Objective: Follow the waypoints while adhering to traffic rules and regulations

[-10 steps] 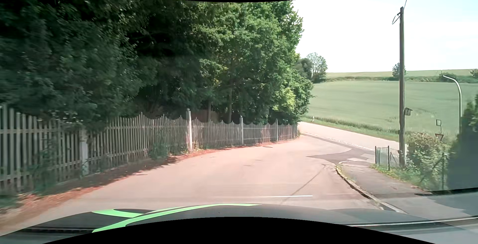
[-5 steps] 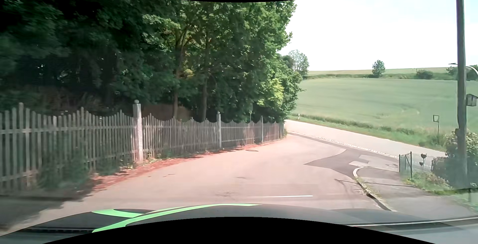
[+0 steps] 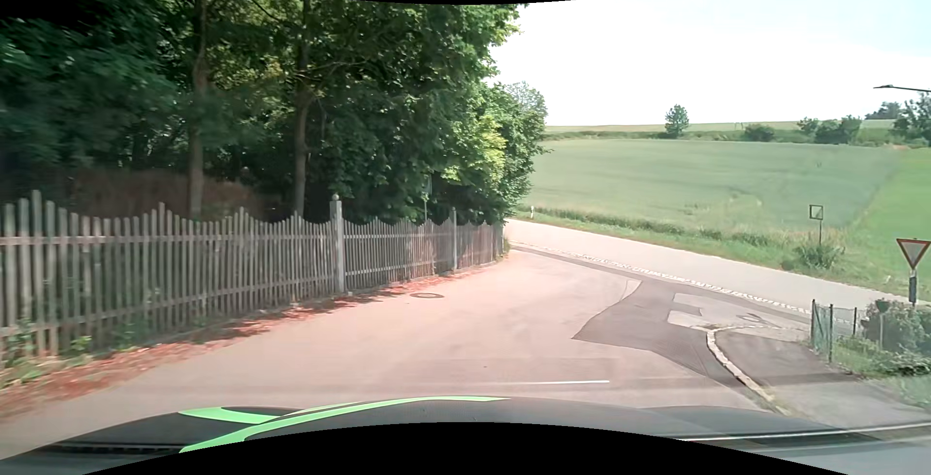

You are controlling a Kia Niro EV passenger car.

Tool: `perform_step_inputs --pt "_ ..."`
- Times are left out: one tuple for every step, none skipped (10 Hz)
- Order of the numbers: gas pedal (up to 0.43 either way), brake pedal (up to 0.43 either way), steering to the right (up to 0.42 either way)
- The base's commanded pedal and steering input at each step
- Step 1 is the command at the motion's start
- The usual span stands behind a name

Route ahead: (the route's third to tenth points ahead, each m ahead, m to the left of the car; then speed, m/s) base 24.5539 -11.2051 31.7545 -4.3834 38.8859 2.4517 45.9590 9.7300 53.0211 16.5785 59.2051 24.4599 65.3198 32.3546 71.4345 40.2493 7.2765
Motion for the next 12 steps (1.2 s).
perform_step_inputs --pt "0.000 0.226 0.173" --pt "0.000 0.226 0.176" --pt "0.000 0.226 0.179" --pt "0.000 0.232 0.181" --pt "0.000 0.244 0.184" --pt "0.000 0.250 0.185" --pt "0.000 0.256 0.185" --pt "0.000 0.256 0.185" --pt "0.000 0.256 0.185" --pt "0.000 0.262 0.186" --pt "0.000 0.262 0.186" --pt "0.000 0.262 0.185"
